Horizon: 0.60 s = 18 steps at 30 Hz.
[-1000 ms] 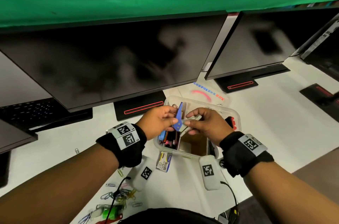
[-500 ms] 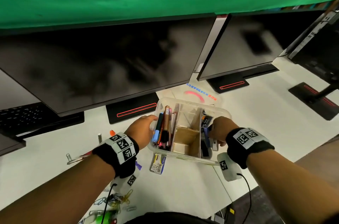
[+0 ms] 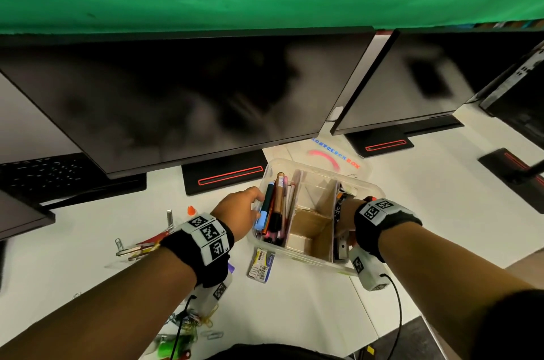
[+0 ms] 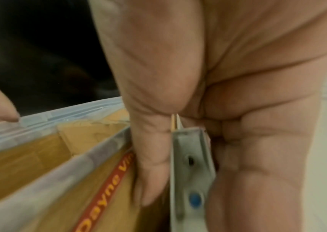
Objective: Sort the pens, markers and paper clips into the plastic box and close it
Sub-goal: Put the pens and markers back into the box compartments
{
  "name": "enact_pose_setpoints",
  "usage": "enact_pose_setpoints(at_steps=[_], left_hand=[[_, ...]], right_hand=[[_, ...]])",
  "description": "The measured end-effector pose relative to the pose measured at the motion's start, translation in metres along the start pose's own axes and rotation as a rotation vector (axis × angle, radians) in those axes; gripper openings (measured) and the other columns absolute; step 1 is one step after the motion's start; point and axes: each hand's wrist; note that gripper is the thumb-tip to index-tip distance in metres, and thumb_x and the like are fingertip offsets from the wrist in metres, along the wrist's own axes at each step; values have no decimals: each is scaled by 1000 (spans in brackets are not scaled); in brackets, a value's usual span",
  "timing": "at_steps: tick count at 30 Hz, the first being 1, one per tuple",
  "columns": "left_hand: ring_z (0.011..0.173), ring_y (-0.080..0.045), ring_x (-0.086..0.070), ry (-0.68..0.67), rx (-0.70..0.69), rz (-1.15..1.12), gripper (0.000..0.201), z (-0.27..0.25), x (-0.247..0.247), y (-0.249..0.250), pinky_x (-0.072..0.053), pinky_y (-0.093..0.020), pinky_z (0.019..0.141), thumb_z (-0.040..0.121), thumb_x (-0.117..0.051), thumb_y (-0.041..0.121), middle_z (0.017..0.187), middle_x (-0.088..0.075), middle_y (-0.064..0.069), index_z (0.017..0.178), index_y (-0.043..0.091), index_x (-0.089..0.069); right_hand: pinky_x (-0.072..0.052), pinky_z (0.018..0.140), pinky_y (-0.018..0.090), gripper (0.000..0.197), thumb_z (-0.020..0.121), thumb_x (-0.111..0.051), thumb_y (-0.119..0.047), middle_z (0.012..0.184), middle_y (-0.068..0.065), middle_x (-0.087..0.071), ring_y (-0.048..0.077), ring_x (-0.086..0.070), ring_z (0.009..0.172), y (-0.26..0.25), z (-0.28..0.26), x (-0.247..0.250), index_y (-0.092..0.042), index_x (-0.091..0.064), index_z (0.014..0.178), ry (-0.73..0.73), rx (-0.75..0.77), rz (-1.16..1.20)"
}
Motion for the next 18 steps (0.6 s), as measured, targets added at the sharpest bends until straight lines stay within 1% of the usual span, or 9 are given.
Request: enact_pose_setpoints(at_steps=[1, 3, 5, 6, 9, 13, 14, 16, 18], left_hand=[[112, -22, -58, -1, 3, -1, 31, 0, 0, -1, -47, -31, 92, 93, -53, 17, 128, -60, -3, 123, 24, -49], [112, -23, -58, 0, 5, -4, 30, 0, -1, -2, -47, -30, 91, 93, -53, 17, 128, -59, -3, 122, 24, -50], [112, -23, -58, -1, 3, -8, 30, 0, -1, -2, -47, -31, 92, 93, -53, 17, 128, -60, -3, 122, 23, -50], [112, -23, -58, -2, 2, -10, 30, 0, -1, -2, -47, -31, 92, 93, -53, 17, 128, -60, -3, 121, 23, -50], [111, -23, -59, -11, 1, -13, 29, 2, -2, -3, -48, -32, 92, 92, -54, 18, 128, -60, -3, 120, 24, -50], [105, -23, -60, -21, 4, -19, 28, 4, -1, -3, -53, -33, 89, 92, -55, 18, 124, -61, -4, 119, 23, -50], [104, -23, -61, -25, 5, -17, 28, 5, -1, -4, -54, -33, 88, 92, -55, 17, 122, -62, -5, 119, 23, -50], [102, -23, -61, -35, 11, -27, 28, 6, -1, -4, -55, -33, 86, 92, -55, 16, 119, -63, -6, 118, 23, -50], [101, -23, -62, -42, 18, -36, 28, 7, -1, -5, -55, -34, 85, 91, -55, 16, 118, -63, -6, 118, 22, -51]], right_hand=[[-41, 107, 43, 51, 81, -70, -14, 134, 16, -52, 30, -53, 120, -1, -1, 0, -1, -52, 127, -16, -6, 47], [-43, 104, 41, 57, 75, -76, -30, 132, 13, -55, 28, -55, 115, 2, 2, 0, -8, -56, 124, -39, -46, 83], [-43, 103, 36, 54, 73, -74, -44, 121, 7, -62, 27, -57, 113, 9, 5, 0, -14, -60, 116, -66, -88, 40], [-45, 98, 34, 48, 75, -74, -44, 111, 6, -65, 26, -58, 108, 12, 4, -1, -13, -62, 111, -107, -112, 62], [-49, 80, 33, 31, 76, -75, -31, 82, 6, -58, 27, -56, 97, 21, 6, -6, -8, -55, 81, -204, -169, 197], [-51, 92, 38, 24, 76, -72, -14, 85, 13, -59, 31, -59, 94, 29, 18, -12, -1, -58, 90, -277, -212, 218], [-52, 88, 37, 18, 78, -69, -12, 87, 13, -61, 30, -60, 89, 28, 16, -11, -1, -59, 88, -299, -208, 211], [-53, 72, 32, 6, 84, -62, -9, 85, 12, -63, 25, -60, 76, 26, 12, -10, -4, -60, 82, -310, -203, 231], [-49, 60, 26, 10, 88, -56, -7, 80, 9, -62, 22, -58, 69, 25, 10, -11, -6, -60, 79, -335, -185, 229]])
Point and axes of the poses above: each hand's wrist, its own z-axis towards the middle knuckle, its own x-axis out of the back of the hand, y = z × x
